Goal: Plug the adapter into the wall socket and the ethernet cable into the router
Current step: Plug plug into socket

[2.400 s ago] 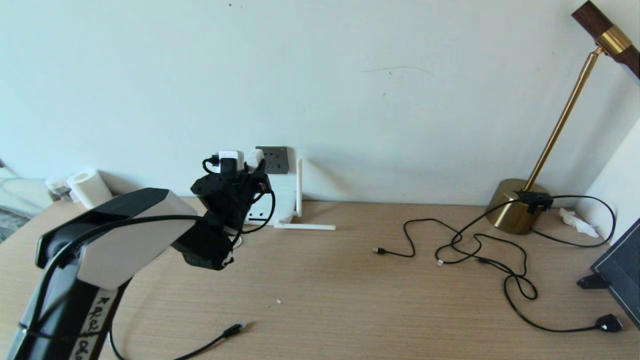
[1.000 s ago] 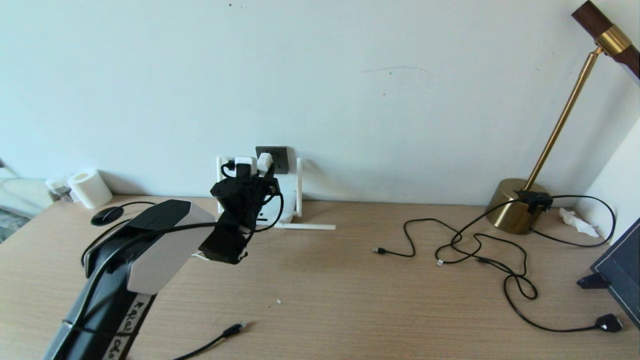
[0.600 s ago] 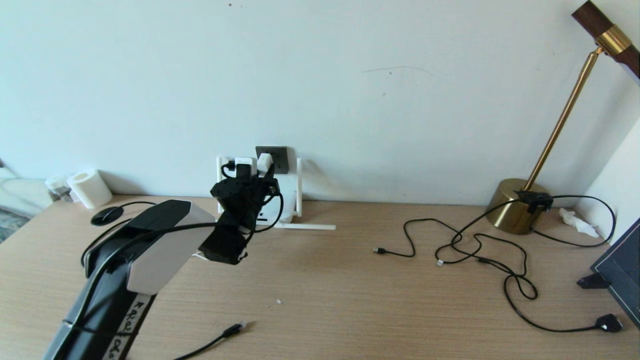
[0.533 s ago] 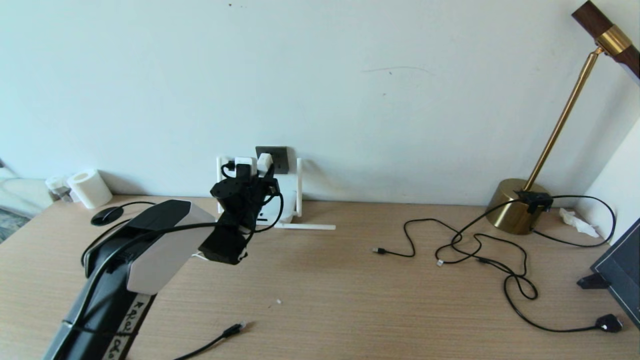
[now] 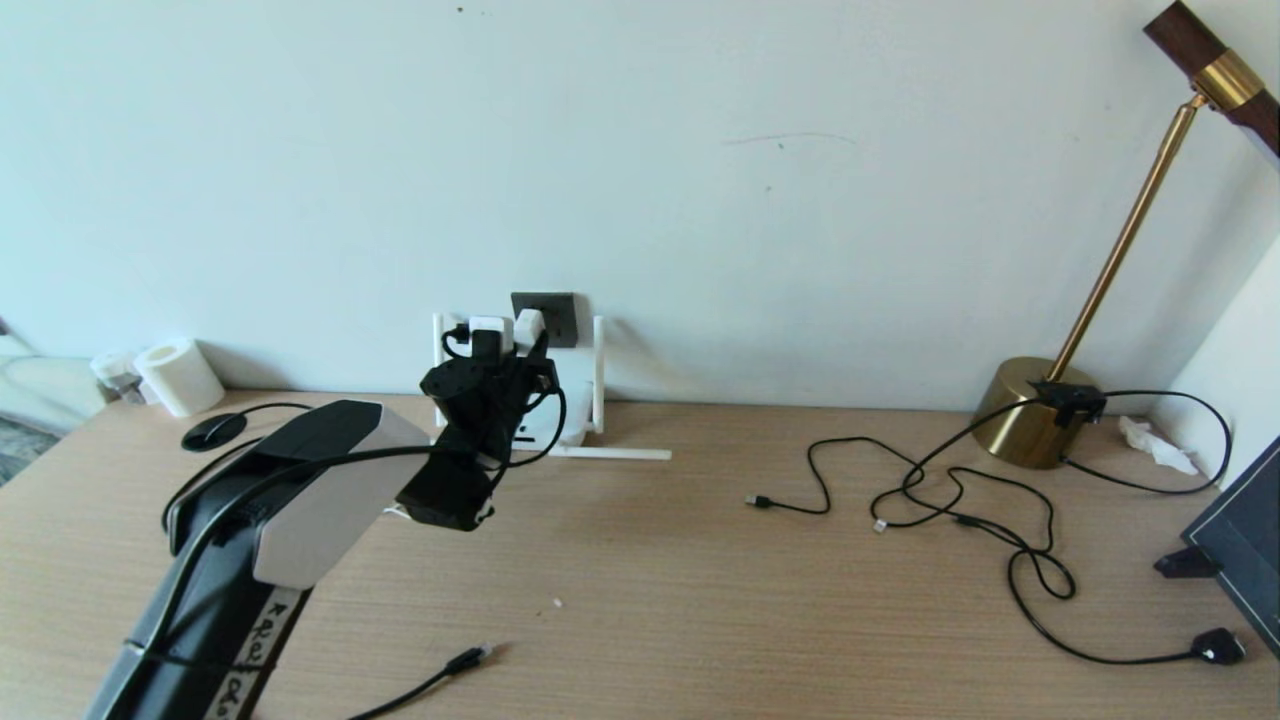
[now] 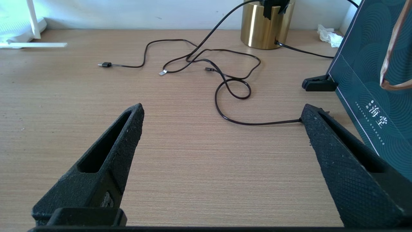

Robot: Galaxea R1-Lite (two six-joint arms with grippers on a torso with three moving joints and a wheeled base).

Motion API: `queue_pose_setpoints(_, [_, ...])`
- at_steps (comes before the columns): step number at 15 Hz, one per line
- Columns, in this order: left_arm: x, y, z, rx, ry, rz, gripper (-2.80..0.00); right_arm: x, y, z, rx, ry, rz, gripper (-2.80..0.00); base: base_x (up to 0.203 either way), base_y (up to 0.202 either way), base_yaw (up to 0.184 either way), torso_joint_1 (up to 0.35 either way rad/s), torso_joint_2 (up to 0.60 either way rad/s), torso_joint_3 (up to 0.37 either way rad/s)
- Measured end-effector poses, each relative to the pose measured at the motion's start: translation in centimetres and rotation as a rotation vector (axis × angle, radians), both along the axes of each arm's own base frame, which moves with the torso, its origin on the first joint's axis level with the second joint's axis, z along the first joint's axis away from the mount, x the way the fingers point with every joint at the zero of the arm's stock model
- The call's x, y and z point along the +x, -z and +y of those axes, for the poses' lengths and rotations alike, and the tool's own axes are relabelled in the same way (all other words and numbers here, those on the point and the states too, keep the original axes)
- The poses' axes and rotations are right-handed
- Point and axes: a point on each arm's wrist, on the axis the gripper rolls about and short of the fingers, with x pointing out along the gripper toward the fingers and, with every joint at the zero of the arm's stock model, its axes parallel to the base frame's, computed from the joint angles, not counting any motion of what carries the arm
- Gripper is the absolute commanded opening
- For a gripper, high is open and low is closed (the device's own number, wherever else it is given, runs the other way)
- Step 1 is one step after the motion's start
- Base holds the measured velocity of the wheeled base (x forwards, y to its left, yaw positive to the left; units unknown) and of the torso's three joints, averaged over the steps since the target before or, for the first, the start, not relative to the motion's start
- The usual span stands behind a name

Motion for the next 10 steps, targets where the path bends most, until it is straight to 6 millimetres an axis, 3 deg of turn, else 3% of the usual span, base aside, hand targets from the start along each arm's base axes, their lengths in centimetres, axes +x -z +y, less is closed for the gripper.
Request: queue_pose_setpoints(10, [-0.06, 0.17, -0.23, -0.001, -0.001, 0.004, -2.80, 0.00, 0.01, 0.00, 0.000, 0.000, 0.000, 0.00, 0.000, 0.000, 0.000, 0.000, 0.00, 0.000])
